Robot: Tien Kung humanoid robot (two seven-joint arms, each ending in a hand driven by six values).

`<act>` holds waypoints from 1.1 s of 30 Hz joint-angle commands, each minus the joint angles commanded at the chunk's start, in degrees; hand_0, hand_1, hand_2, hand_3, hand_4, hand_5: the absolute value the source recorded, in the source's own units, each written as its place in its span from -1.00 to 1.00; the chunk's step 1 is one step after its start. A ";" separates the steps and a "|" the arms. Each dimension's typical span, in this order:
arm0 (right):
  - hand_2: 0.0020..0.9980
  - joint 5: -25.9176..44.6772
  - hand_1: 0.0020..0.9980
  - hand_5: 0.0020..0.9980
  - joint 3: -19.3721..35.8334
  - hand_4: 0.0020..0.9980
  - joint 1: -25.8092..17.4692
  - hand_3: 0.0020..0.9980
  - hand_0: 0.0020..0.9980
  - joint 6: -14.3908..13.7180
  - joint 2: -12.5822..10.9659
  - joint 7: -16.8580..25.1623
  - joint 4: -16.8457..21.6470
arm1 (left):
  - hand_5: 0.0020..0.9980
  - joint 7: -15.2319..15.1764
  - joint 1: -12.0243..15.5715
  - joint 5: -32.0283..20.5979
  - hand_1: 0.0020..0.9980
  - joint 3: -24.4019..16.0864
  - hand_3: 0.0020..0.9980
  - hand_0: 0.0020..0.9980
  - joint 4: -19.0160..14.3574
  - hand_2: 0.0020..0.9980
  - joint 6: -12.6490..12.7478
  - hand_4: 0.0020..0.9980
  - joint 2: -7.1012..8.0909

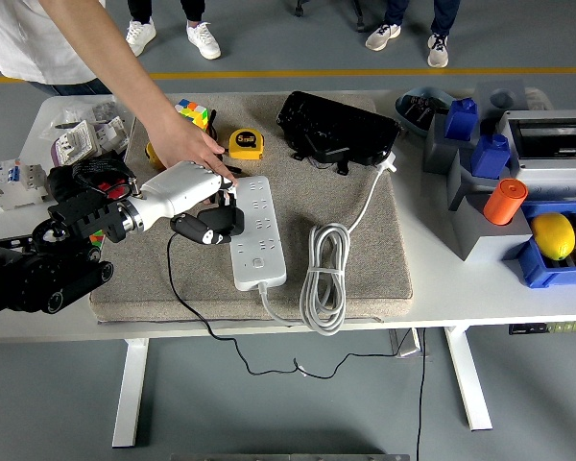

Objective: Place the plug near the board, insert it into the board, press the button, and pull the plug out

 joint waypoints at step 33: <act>0.38 -0.06 0.41 0.11 -0.06 1.00 -0.03 0.16 0.41 -0.01 -0.03 0.01 0.03 | -0.44 2.51 0.02 -0.96 0.14 -0.85 0.19 0.10 -0.13 0.16 -2.82 0.90 0.00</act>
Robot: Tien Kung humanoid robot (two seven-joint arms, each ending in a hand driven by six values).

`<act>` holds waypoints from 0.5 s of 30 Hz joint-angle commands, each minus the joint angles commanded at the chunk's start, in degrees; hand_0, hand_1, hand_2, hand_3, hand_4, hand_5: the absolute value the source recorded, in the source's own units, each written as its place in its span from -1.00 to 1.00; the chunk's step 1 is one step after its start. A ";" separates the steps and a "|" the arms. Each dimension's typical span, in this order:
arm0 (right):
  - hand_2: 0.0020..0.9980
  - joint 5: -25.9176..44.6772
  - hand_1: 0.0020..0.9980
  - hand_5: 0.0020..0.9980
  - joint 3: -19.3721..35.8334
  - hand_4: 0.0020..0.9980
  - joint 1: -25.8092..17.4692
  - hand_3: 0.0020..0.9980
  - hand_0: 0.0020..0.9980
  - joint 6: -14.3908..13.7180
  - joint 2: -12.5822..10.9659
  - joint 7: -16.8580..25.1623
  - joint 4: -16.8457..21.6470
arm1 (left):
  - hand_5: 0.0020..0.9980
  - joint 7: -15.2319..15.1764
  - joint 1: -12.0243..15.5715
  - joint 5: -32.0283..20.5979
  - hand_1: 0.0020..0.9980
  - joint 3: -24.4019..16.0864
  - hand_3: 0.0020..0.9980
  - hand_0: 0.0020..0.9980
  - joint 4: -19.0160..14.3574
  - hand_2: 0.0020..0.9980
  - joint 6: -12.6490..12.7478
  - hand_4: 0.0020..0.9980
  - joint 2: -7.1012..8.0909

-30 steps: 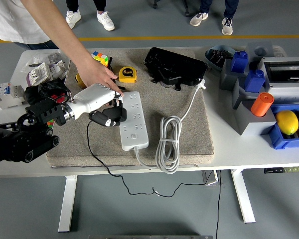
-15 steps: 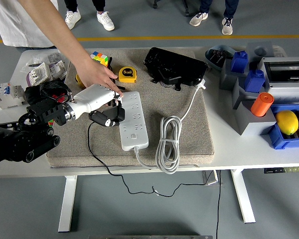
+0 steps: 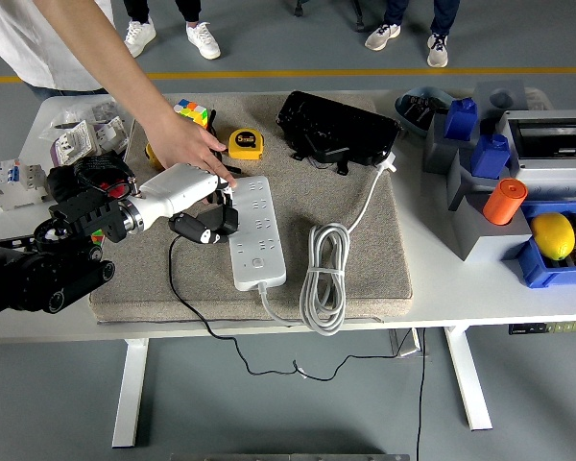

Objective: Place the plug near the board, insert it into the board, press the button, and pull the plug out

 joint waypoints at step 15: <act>0.38 -0.04 0.41 0.11 0.22 1.00 0.05 0.16 0.41 -0.07 0.06 0.10 0.01 | -0.41 0.42 0.04 -0.23 0.16 -0.06 0.19 0.11 -0.13 0.17 -0.69 0.92 0.15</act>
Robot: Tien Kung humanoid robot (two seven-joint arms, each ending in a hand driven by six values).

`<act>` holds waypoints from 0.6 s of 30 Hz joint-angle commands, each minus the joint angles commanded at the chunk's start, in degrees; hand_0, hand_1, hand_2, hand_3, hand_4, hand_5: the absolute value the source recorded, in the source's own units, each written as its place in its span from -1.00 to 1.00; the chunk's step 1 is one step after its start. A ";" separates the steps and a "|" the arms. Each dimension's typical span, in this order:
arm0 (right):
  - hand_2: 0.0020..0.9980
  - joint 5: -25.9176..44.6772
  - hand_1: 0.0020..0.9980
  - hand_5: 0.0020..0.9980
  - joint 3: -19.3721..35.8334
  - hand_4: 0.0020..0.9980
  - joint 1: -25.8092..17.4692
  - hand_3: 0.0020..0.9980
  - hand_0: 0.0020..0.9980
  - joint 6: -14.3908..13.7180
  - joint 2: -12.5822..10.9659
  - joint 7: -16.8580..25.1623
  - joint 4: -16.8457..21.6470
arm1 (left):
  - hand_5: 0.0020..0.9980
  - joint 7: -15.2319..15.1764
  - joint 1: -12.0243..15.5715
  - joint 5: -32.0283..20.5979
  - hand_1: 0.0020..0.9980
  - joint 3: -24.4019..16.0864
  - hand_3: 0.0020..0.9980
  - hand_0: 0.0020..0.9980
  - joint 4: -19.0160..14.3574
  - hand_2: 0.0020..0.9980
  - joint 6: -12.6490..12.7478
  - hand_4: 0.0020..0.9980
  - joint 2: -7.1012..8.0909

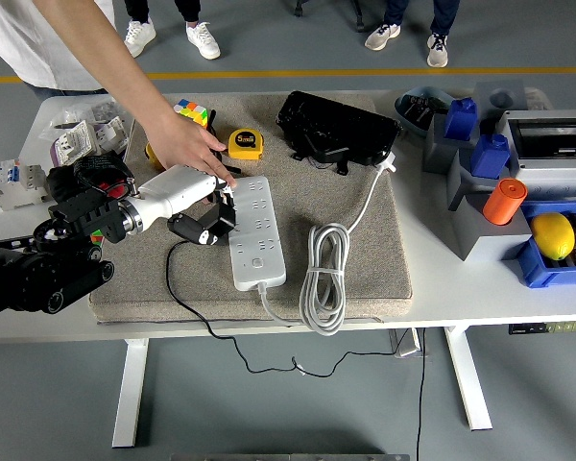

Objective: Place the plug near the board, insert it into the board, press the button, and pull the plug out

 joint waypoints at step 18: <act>0.38 0.00 0.41 0.11 0.15 1.00 -0.10 0.16 0.41 0.01 0.13 0.05 -0.01 | 0.07 -0.40 0.61 -1.32 0.40 -2.88 0.47 0.31 -1.21 0.43 -2.01 1.00 0.66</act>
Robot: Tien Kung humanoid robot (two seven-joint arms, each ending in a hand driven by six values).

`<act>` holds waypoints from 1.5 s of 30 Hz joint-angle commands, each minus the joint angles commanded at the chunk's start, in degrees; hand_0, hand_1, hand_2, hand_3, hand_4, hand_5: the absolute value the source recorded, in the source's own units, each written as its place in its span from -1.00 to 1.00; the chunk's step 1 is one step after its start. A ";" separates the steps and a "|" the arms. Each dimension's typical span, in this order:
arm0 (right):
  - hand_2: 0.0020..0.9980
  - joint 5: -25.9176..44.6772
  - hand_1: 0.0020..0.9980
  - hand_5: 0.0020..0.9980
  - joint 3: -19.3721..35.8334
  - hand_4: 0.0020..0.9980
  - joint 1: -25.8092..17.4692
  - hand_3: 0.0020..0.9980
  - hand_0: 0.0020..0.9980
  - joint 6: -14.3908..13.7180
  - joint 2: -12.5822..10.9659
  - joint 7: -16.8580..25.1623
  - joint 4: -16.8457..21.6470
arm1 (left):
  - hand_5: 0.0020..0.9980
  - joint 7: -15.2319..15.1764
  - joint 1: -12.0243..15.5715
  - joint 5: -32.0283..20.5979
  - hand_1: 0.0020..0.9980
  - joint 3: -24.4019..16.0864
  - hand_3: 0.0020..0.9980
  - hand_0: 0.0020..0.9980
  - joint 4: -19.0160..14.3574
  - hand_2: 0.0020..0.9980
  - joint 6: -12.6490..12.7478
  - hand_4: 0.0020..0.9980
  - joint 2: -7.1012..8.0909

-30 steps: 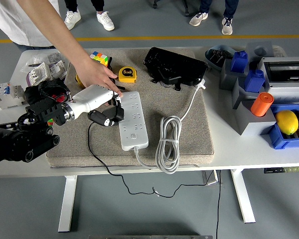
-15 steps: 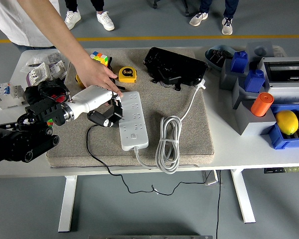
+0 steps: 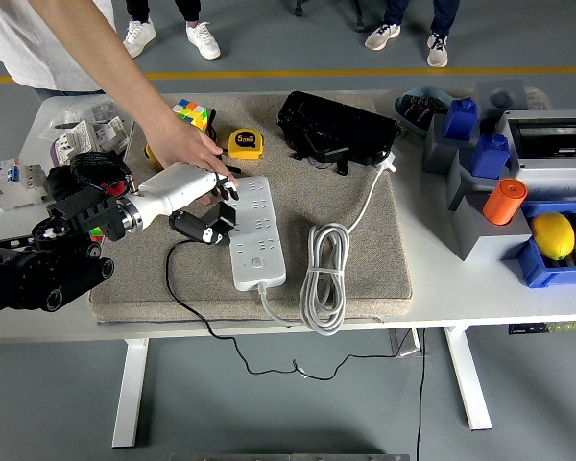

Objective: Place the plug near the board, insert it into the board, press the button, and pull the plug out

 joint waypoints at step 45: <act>0.38 -0.29 0.41 0.11 -0.08 1.00 -1.01 0.16 0.40 -0.20 0.04 0.61 0.01 | 1.00 10.67 29.89 0.99 0.68 -38.23 0.65 0.66 -30.48 0.69 -4.09 1.00 7.84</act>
